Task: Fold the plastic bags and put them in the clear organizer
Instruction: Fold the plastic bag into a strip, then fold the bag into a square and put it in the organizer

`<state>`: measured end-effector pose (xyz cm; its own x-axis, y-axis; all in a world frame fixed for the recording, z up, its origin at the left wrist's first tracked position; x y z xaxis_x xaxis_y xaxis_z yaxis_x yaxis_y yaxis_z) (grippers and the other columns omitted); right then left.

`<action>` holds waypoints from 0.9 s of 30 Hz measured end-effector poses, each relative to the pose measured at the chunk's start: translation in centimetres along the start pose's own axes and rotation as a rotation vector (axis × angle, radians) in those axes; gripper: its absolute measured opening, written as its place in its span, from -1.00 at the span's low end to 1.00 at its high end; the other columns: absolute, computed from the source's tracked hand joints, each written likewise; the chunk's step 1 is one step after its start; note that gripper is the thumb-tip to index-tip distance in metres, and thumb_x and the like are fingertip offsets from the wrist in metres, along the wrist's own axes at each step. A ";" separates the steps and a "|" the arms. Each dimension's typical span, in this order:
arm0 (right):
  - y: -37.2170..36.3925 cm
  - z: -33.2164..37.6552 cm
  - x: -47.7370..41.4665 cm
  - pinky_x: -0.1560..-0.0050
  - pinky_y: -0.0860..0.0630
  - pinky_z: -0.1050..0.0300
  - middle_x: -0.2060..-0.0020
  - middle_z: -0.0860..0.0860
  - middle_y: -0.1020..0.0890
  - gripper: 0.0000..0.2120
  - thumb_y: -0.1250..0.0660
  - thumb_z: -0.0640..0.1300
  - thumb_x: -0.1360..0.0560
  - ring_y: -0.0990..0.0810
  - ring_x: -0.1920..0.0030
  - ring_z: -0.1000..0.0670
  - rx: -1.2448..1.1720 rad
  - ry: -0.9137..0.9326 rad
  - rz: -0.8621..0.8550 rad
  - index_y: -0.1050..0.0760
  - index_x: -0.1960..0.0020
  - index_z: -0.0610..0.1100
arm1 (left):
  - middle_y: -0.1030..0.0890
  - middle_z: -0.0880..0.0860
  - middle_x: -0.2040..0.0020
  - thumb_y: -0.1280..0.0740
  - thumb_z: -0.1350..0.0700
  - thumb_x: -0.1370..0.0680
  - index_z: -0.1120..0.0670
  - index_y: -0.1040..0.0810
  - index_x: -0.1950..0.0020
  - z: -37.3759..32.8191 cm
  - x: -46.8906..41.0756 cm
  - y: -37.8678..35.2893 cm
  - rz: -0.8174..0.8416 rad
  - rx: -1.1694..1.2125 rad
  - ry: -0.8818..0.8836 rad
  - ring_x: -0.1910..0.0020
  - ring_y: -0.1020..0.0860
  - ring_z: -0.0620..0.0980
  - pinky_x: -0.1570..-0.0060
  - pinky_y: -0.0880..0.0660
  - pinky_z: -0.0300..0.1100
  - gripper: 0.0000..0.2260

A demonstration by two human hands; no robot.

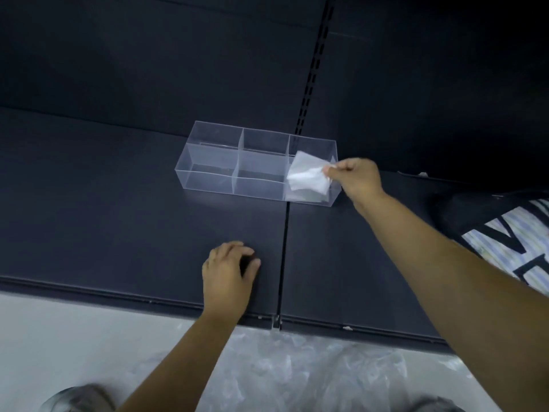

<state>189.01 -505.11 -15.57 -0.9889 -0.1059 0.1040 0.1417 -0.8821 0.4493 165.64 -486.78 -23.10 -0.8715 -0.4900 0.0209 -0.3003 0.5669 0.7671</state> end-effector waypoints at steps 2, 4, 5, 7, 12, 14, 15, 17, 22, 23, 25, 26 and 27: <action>-0.5 -0.3 -2.7 -0.10 -0.53 0.06 0.15 -0.06 -0.64 -0.88 -0.48 -0.12 -0.42 -0.61 0.06 -0.03 0.197 0.005 -0.007 -0.58 0.18 -0.15 | -0.22 0.02 -0.53 -0.08 -0.19 -0.61 0.05 -0.31 -0.48 0.4 1.0 -2.4 0.098 -0.274 -0.070 -0.53 -0.10 0.03 -0.51 0.05 -0.05 -0.49; -1.3 -0.7 -4.1 -0.24 -0.40 0.03 0.04 -0.02 -0.65 -0.89 -0.46 -0.06 -0.42 -0.58 -0.07 -0.07 0.455 -0.001 -0.014 -0.59 0.12 -0.07 | 0.03 -0.01 -0.58 0.26 -0.29 -0.57 0.02 0.00 -0.57 0.5 1.4 -3.5 0.120 -0.458 -0.133 -0.56 0.14 -0.01 -0.50 0.23 -0.01 -0.35; -1.8 -0.7 -4.4 -0.22 -0.33 0.06 0.01 0.00 -0.65 -0.88 -0.44 -0.04 -0.41 -0.56 -0.10 -0.07 0.583 0.015 -0.026 -0.60 0.09 -0.05 | 0.08 -0.01 -0.58 0.35 -0.28 -0.54 0.02 0.08 -0.57 0.6 1.4 -3.8 0.116 -0.497 -0.144 -0.55 0.18 -0.01 -0.50 0.25 0.01 -0.33; -3.0 -0.1 -4.7 -0.13 -0.26 0.05 0.03 0.00 -0.65 -0.87 -0.41 -0.04 -0.40 -0.54 -0.08 -0.08 0.818 0.088 -0.029 -0.61 0.08 -0.04 | 0.11 0.00 -0.57 0.38 -0.26 -0.53 0.01 0.14 -0.55 0.6 1.4 -3.9 0.107 -0.512 -0.144 -0.53 0.21 0.00 -0.50 0.24 0.04 -0.35; -4.5 0.7 -4.5 -0.07 -0.26 0.01 0.11 -0.02 -0.62 -0.78 -0.44 -0.06 -0.38 -0.53 0.03 -0.10 1.082 0.244 -0.033 -0.53 0.03 -0.11 | 0.14 0.00 -0.55 0.38 -0.27 -0.54 0.00 0.15 -0.54 0.5 1.5 -4.0 0.126 -0.513 -0.137 -0.52 0.23 -0.01 -0.49 0.25 0.04 -0.37; -4.5 1.9 -3.7 -0.06 -0.30 0.03 0.13 -0.02 -0.59 -0.79 -0.44 -0.11 -0.40 -0.53 0.05 -0.08 0.936 0.375 -0.057 -0.49 0.03 -0.13 | 0.17 -0.01 -0.55 0.40 -0.27 -0.53 0.00 0.17 -0.54 0.5 1.5 -4.0 0.119 -0.530 -0.138 -0.52 0.25 0.00 -0.49 0.27 0.04 -0.36; -4.8 2.4 -3.2 -0.05 -0.37 0.04 0.14 0.00 -0.58 -0.84 -0.43 -0.14 -0.42 -0.52 0.08 -0.06 0.812 0.442 -0.021 -0.50 0.06 -0.14 | 0.16 -0.01 -0.55 0.40 -0.27 -0.53 0.00 0.16 -0.54 0.5 1.5 -4.0 0.116 -0.534 -0.138 -0.52 0.24 0.00 -0.49 0.26 0.04 -0.36; -6.5 2.2 -2.2 0.00 -0.45 0.04 0.16 0.01 -0.55 -0.85 -0.33 -0.07 -0.52 -0.51 0.12 -0.02 0.690 0.489 0.175 -0.54 0.10 -0.16 | 0.11 0.01 -0.57 0.35 -0.26 -0.55 0.01 0.11 -0.56 0.5 1.5 -4.0 0.109 -0.532 -0.141 -0.53 0.23 0.00 -0.50 0.24 0.04 -0.36; -8.7 -1.4 0.0 -0.03 -0.36 0.13 -0.18 -0.03 -0.58 -0.36 0.07 0.26 -0.61 -0.50 -0.19 -0.13 0.817 0.254 0.516 -0.57 -0.05 -0.22 | 0.02 0.04 -0.58 0.29 -0.24 -0.57 0.04 0.01 -0.57 0.4 1.5 -4.0 0.099 -0.530 -0.145 -0.55 0.14 0.03 -0.51 0.19 0.06 -0.36; -8.3 -1.0 0.5 -0.02 -0.35 0.14 -0.15 -0.01 -0.59 -0.40 0.07 0.25 -0.61 -0.49 -0.21 -0.12 0.791 0.251 0.501 -0.58 -0.02 -0.16 | 0.01 0.04 -0.58 0.29 -0.24 -0.57 0.04 0.01 -0.57 0.4 1.6 -4.0 0.101 -0.526 -0.145 -0.56 0.13 0.03 -0.51 0.19 0.06 -0.36; -7.4 0.9 1.8 -0.08 -0.40 0.09 -0.08 -0.04 -0.59 -0.51 0.00 0.18 -0.63 -0.49 -0.18 -0.13 0.717 0.329 0.397 -0.57 -0.05 -0.13 | -0.02 0.05 -0.58 0.24 -0.24 -0.58 0.05 -0.02 -0.57 0.3 1.6 -4.0 0.098 -0.514 -0.152 -0.56 0.09 0.04 -0.51 0.15 0.07 -0.37; -6.6 2.0 3.1 -0.10 -0.42 0.07 -0.10 -0.08 -0.58 -0.56 -0.05 0.12 -0.64 -0.50 -0.16 -0.12 0.665 0.395 0.295 -0.56 -0.12 -0.16 | -0.04 0.05 -0.58 0.21 -0.23 -0.58 0.06 -0.04 -0.57 0.2 1.5 -3.9 0.095 -0.510 -0.156 -0.56 0.06 0.05 -0.51 0.13 0.08 -0.37; -5.6 2.9 5.2 -0.06 -0.43 0.08 -0.08 -0.10 -0.58 -0.62 -0.10 0.05 -0.64 -0.52 -0.10 -0.12 0.597 0.477 0.173 -0.56 -0.11 -0.19 | -0.06 0.06 -0.58 0.18 -0.22 -0.59 0.07 -0.06 -0.57 0.2 1.5 -3.9 0.093 -0.508 -0.158 -0.56 0.04 0.06 -0.51 0.12 0.08 -0.38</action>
<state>183.19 -499.39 -14.99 -0.8436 -0.5244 -0.1155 0.1615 -0.4530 0.8768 165.45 -489.58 -26.14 -0.9448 -0.3255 0.0366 -0.0282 0.1920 0.9810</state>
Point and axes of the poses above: each hand's wrist, its own x-axis away from the middle knuckle, its own y-axis out of the back of the hand, z = x × y, the point moved 10 cm from there along -x, towards the middle knuckle
